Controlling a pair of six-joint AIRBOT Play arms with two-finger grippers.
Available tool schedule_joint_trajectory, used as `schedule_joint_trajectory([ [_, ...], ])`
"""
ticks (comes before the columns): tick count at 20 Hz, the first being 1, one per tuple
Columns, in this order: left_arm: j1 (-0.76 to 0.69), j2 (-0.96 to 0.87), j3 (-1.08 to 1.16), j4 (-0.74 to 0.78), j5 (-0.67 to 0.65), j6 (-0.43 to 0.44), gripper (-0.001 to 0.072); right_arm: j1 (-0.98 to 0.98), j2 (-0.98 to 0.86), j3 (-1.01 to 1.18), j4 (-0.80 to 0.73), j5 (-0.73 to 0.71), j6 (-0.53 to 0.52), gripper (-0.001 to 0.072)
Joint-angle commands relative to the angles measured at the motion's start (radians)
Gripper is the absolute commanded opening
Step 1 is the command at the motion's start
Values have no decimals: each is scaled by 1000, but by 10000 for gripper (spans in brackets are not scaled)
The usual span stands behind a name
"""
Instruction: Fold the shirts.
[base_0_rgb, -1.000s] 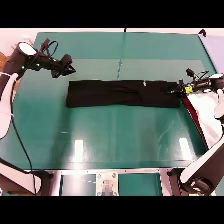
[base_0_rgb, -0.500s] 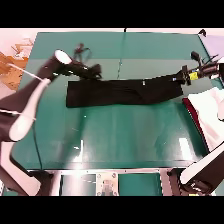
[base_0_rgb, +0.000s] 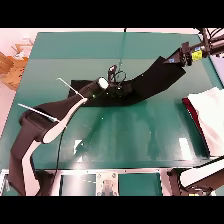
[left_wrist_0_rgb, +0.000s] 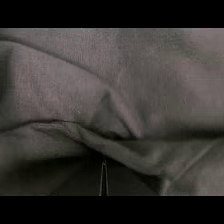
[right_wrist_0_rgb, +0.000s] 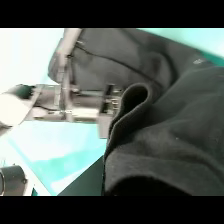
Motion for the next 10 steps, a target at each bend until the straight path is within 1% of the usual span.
schedule_joint_trajectory([
  [1, 14, -11, 16, -29, -42, 32, 23, 51, 23, 3, 14, -22, 3, 13],
  [2, 53, -11, 48, -21, -153, 70, 23, 56, 23, 3, 15, -24, 4, 13],
  [4, 148, -11, 149, 43, -420, 85, 22, 67, 23, 3, 16, -24, 19, 13],
  [5, 203, -11, 219, 108, -563, 76, 22, 76, 23, 3, 19, -31, 39, 13],
  [7, 307, -11, 365, 274, -797, 4, 22, 109, 23, 2, 18, -76, 69, 13],
  [8, 358, -11, 436, 354, -888, -19, 22, 136, 23, 2, 18, -107, 84, 13],
  [9, 406, -2, 475, 404, -941, -29, 22, 173, 21, 2, 18, -149, 100, 13],
  [10, 453, 24, 469, 431, -948, -30, 22, 216, 17, 2, 18, -192, 121, 13],
])
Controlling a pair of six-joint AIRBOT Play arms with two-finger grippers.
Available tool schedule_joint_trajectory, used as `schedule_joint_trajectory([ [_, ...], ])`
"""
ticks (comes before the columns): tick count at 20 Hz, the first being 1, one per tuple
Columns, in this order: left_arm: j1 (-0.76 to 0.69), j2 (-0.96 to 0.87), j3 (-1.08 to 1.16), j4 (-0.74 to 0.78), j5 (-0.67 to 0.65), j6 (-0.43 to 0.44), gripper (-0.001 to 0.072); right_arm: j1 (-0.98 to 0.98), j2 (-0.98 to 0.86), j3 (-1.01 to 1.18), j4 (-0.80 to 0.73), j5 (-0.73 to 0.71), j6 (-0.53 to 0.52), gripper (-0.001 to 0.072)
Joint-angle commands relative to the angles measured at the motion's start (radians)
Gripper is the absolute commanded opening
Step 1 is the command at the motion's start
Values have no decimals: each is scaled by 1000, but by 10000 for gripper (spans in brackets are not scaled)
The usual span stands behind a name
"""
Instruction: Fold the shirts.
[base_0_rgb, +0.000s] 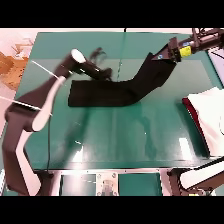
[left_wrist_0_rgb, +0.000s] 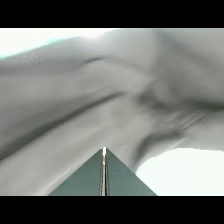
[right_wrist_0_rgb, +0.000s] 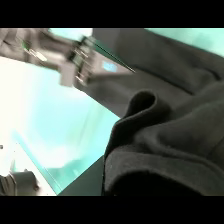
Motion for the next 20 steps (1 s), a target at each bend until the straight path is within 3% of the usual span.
schedule_joint_trajectory([
  [1, 176, 53, 96, 181, -244, -37, 22, 122, -12, 0, 2, -143, 72, 13],
  [5, 332, 116, 69, 179, -239, 26, 23, 391, -94, 0, 2, -420, 119, 13],
  [8, 407, 122, 69, 175, -266, 71, 22, 612, -219, 0, 3, -745, 119, 19],
  [9, 423, 122, 68, 175, -269, 84, 23, 692, -274, 0, 3, -887, 119, 172],
  [10, 436, 122, 68, 176, -275, 100, 22, 760, -323, 0, 3, -996, 118, 419],
  [11, 445, 122, 68, 176, -282, 111, 23, 813, -362, 0, 2, -1053, 114, 553],
  [15, 450, 122, 68, 179, -303, 158, 23, 777, -346, 0, -81, -885, 115, 553],
  [20, 450, 122, 68, 180, -299, 158, 22, 478, -236, 0, -100, -559, 116, 553],
])
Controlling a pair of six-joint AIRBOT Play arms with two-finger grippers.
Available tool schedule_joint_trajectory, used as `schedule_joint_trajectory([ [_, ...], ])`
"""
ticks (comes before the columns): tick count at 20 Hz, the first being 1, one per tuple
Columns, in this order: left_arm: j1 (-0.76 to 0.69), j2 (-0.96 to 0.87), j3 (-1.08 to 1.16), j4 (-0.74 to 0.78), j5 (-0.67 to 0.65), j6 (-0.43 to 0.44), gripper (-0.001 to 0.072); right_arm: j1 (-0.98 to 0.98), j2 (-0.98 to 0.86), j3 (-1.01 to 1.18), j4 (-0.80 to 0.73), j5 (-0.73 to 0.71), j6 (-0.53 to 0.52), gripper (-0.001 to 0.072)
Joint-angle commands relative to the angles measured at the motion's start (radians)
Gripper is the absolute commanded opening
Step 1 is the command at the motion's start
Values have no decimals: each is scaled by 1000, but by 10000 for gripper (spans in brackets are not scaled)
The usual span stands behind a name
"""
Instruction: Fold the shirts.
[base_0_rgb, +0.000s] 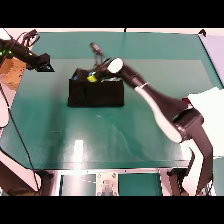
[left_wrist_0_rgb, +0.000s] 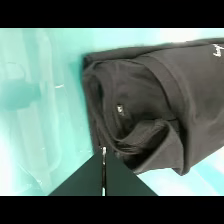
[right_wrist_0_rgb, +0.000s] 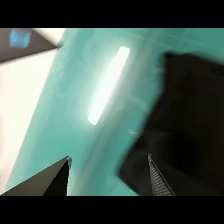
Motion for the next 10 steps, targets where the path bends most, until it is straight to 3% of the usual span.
schedule_joint_trajectory([
  [1, 2, 1, 1, 2, -3, 10, 23, -198, 56, 0, -36, 245, 2, 552],
  [5, 2, 1, 1, 1, -4, 10, 23, -425, 64, -25, -72, 430, 5, 553],
  [10, 2, 1, 1, 2, 9, 10, 22, -518, 64, -257, -68, 399, 0, 552],
])
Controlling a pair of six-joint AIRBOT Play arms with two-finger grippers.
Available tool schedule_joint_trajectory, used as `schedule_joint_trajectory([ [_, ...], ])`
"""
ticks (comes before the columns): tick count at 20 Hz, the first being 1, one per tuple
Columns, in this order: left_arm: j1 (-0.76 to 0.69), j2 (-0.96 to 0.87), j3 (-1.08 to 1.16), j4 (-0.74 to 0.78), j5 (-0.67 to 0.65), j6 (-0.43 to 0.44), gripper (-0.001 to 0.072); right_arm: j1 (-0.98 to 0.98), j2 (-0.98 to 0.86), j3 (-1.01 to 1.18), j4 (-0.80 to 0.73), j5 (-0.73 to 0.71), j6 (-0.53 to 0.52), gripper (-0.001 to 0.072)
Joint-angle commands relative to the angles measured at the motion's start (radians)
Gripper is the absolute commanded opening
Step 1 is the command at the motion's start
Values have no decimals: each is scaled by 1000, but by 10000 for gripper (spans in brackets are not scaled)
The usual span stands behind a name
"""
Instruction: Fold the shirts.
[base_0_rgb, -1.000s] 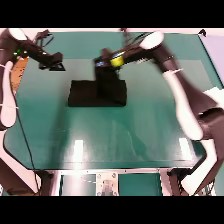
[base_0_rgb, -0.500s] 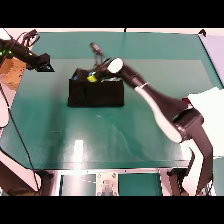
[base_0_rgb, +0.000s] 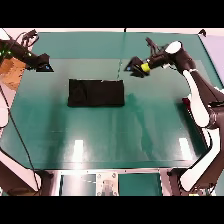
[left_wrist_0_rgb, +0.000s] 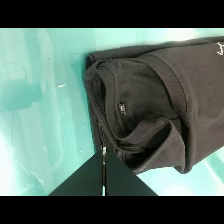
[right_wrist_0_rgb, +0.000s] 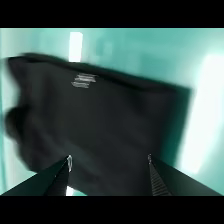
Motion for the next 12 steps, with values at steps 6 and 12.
schedule_joint_trajectory([
  [6, 1, 1, 1, 1, 30, 0, 23, 85, -63, -259, 159, -160, -80, 553],
  [12, 0, 1, -61, 23, 32, 7, 23, 193, -90, -221, 303, -201, -117, 13],
])
